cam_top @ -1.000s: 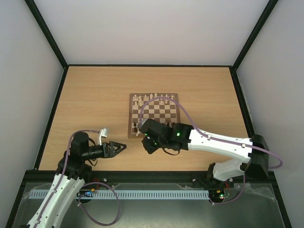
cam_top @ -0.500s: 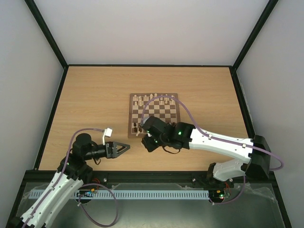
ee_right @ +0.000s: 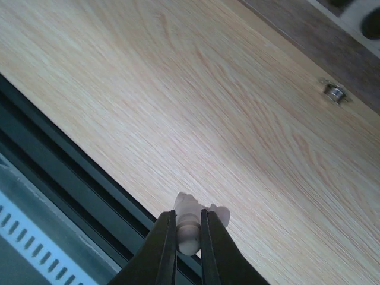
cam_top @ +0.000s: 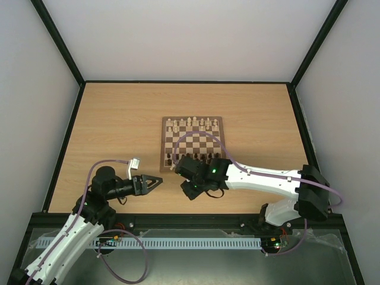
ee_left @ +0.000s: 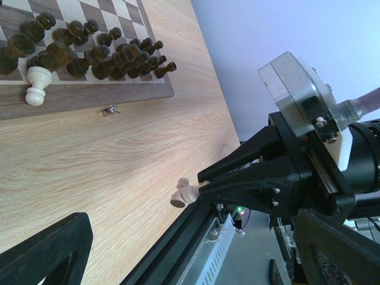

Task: Set up the chess pieces on the board
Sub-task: Pick up the chess piece at the center of the board.

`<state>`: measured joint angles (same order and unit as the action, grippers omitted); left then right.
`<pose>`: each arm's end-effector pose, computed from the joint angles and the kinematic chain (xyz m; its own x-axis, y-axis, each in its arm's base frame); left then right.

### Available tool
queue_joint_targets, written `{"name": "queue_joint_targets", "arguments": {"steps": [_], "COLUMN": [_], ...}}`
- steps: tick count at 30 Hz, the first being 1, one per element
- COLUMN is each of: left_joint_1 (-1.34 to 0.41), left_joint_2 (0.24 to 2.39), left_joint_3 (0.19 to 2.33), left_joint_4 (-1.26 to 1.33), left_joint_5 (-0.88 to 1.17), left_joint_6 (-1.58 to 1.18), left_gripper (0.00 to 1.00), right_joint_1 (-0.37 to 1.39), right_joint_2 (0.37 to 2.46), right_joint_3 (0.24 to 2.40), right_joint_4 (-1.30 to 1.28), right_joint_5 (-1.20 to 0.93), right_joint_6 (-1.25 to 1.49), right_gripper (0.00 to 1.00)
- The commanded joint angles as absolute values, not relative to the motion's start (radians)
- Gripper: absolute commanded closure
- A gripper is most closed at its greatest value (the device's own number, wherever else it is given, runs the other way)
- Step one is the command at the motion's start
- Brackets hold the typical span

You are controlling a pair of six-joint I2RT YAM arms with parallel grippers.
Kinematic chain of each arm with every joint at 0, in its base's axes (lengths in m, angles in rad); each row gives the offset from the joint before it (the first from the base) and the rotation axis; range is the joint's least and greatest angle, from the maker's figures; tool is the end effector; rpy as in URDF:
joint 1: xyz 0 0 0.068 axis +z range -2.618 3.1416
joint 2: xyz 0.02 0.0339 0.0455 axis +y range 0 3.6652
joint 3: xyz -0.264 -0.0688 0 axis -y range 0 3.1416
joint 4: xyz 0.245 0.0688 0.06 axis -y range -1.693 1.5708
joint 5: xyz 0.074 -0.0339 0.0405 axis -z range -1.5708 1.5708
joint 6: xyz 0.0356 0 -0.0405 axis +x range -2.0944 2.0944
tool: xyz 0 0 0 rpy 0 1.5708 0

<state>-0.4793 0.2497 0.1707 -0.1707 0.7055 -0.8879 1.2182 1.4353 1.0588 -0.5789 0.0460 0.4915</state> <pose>0.0880 -0.0717 0.1942 -0.8432 -0.2273 -0.4872 0.4033 0.3318 -0.8528 0.1043 0.2786 0.2513 -0.6867 -0.5010 -0.5267 -0.6853 0.6878 0.2393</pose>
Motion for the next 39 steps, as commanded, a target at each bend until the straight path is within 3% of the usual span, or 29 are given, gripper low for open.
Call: {"name": "queue_joint_targets", "arguments": {"steps": [1,10,15,22,29,39], "left_joint_1": [-0.483,-0.483,-0.483,-0.483,-0.483,-0.497], "left_joint_2": [0.256,0.259,0.253,0.23,0.345,0.308], "left_joint_3": [0.172,0.099,0.083,0.105,0.071,0.067], "left_joint_4": [-0.148,-0.055,-0.045,-0.077,0.047,-0.076], "left_joint_5": [0.701,0.76,0.757,0.739,0.783,0.716], "left_joint_6": [-0.89,-0.945,-0.956,-0.949,-0.969,-0.93], "left_gripper": [0.04,0.04,0.04,0.04,0.04,0.04], "right_joint_1": [1.215,1.214,1.213,1.212,1.212,1.21], "right_joint_2": [1.418,1.446,1.562,1.449,1.409,1.419], "right_joint_3": [1.064,1.118,1.306,1.085,1.077,0.97], "right_joint_4": [-0.64,-0.606,-0.646,-0.612,-0.615,-0.553], "right_joint_5": [0.101,0.124,0.091,0.072,0.086,0.087], "right_joint_6": [0.518,0.502,0.456,0.495,0.505,0.533], "right_gripper": [0.94,0.94,0.95,0.95,0.95,0.95]}}
